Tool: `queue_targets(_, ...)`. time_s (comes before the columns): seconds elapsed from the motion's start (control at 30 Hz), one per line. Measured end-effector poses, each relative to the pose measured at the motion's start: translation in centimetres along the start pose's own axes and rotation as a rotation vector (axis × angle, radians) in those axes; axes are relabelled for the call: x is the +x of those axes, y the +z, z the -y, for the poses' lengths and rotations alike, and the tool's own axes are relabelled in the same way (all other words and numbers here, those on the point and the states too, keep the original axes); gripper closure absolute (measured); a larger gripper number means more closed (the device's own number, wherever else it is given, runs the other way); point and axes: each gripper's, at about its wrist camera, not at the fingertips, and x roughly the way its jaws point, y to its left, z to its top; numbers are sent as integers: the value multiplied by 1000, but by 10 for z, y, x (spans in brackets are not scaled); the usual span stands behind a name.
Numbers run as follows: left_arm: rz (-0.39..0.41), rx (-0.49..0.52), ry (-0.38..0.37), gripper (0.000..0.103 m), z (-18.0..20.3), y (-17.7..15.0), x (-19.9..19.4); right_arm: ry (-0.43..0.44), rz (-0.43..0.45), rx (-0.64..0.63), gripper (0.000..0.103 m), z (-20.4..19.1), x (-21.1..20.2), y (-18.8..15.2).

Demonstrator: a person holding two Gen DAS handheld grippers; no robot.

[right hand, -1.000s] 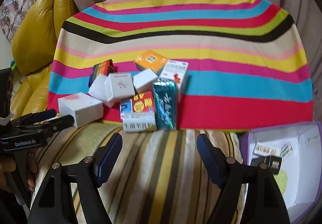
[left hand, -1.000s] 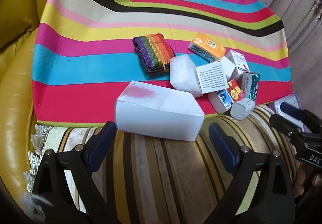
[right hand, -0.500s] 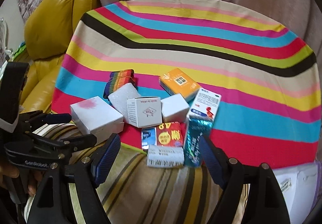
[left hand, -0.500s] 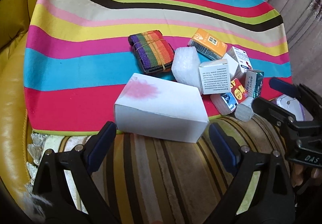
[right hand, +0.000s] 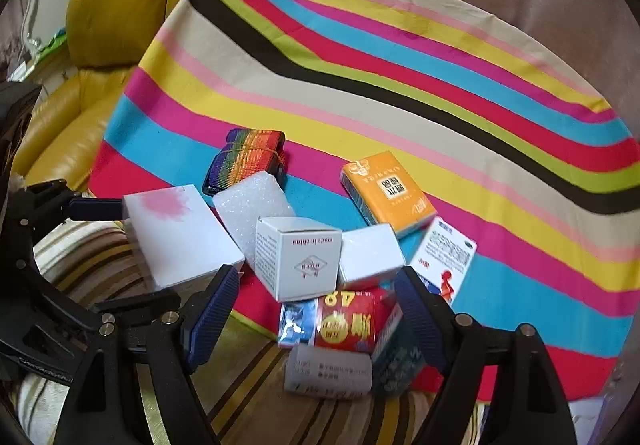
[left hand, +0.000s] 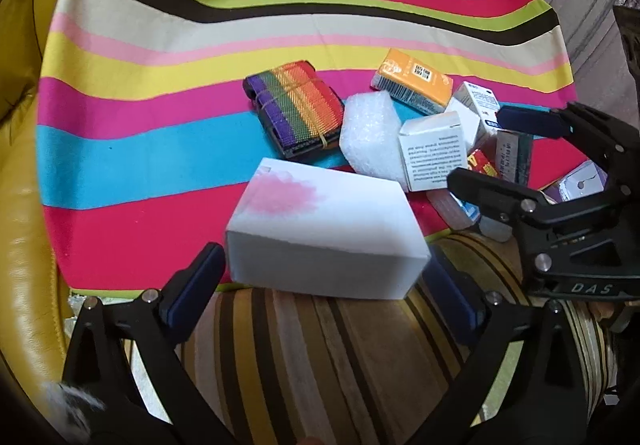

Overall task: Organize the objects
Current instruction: 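Grasp the large white box with the left gripper while the right grasps a white cube box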

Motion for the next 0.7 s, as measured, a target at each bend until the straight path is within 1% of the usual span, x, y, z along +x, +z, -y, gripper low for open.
queue_targets(0.07, -4, 6, 8, 5, 0, -1, 4, 6, -13, -25, 22, -1, 6, 3)
queue_targets(0.1, -4, 10, 11, 9, 0, -1, 4, 4, -23, -37, 22, -1, 9, 4)
queue_targets(0.3, 1, -7, -20, 9, -5, -2, 6, 16, -51, -72, 22, 0, 21, 9)
queue_targets(0.4, 2, -9, -20, 10, -4, -3, 6, 26, -58, -91, 23, -3, 27, 10)
queue_targets(0.47, 3, -16, -26, 10, -6, -3, 6, 15, -57, -107, 28, -7, 29, 10)
queue_targets(0.5, 4, -20, -29, 10, -7, -2, 6, 8, -52, -114, 35, -9, 28, 10)
queue_targets(0.57, 4, -30, -30, 10, -9, -2, 8, 3, -42, -120, 45, -10, 27, 11)
queue_targets(0.6, 4, -34, -31, 10, -9, -1, 9, 5, -38, -120, 48, -11, 27, 11)
queue_targets(0.7, 8, -42, -32, 10, -7, -4, 7, 0, -36, -130, 50, -13, 27, 11)
